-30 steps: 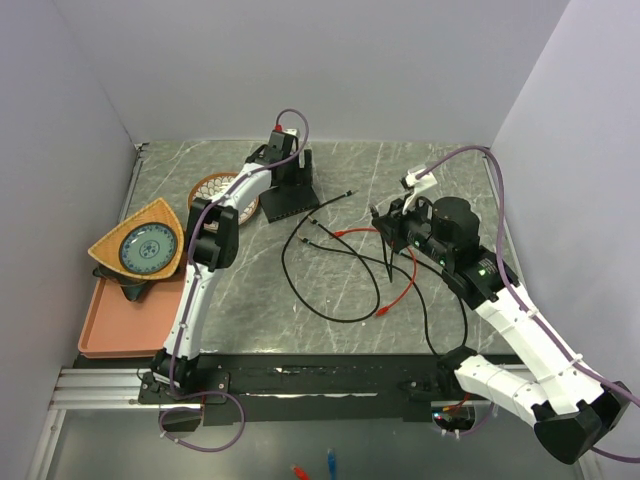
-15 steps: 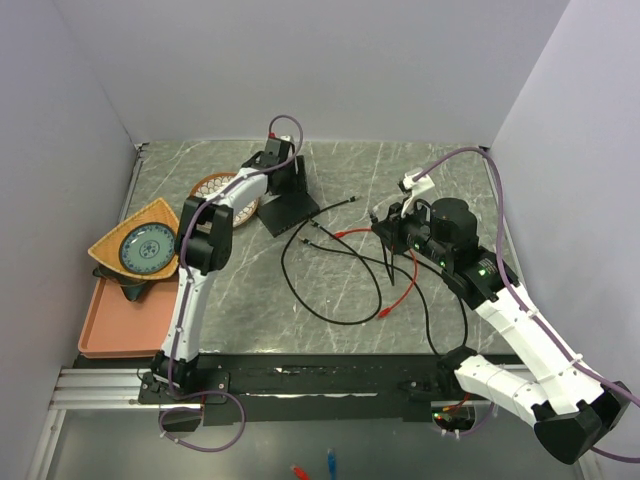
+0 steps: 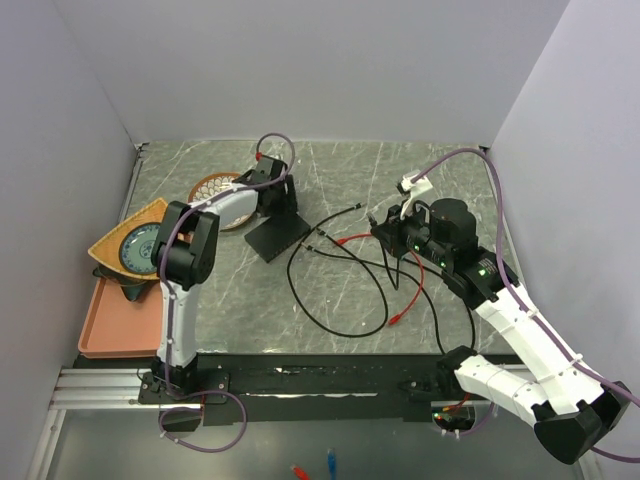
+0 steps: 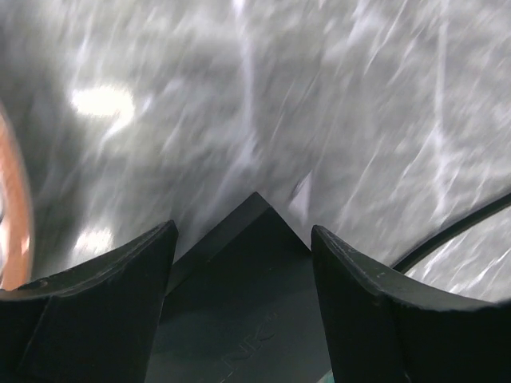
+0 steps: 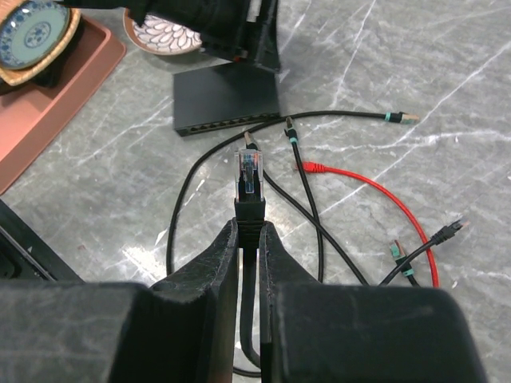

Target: Insert the plug into the switch port

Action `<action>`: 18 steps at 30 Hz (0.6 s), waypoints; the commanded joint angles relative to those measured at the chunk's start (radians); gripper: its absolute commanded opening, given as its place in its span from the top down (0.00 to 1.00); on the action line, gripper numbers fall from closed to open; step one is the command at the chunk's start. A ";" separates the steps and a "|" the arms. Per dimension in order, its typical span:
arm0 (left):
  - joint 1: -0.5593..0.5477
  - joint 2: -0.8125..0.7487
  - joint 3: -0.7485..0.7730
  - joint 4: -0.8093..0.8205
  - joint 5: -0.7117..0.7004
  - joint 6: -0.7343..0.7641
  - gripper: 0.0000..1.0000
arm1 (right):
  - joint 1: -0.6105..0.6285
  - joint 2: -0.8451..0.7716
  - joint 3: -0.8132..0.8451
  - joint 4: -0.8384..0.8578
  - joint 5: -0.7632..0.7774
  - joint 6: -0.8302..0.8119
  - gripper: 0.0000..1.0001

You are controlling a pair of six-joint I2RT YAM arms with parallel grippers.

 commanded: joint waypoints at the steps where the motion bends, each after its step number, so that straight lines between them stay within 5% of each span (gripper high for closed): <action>1: -0.005 -0.069 -0.144 -0.111 -0.057 -0.006 0.26 | 0.008 -0.008 0.027 -0.020 0.022 -0.016 1.00; 11: -0.005 -0.282 -0.387 -0.076 -0.060 -0.047 0.25 | 0.025 0.031 0.137 -0.070 0.045 -0.056 1.00; 18: 0.015 -0.489 -0.459 -0.018 -0.054 -0.057 0.07 | 0.056 0.093 0.240 -0.133 0.164 -0.119 1.00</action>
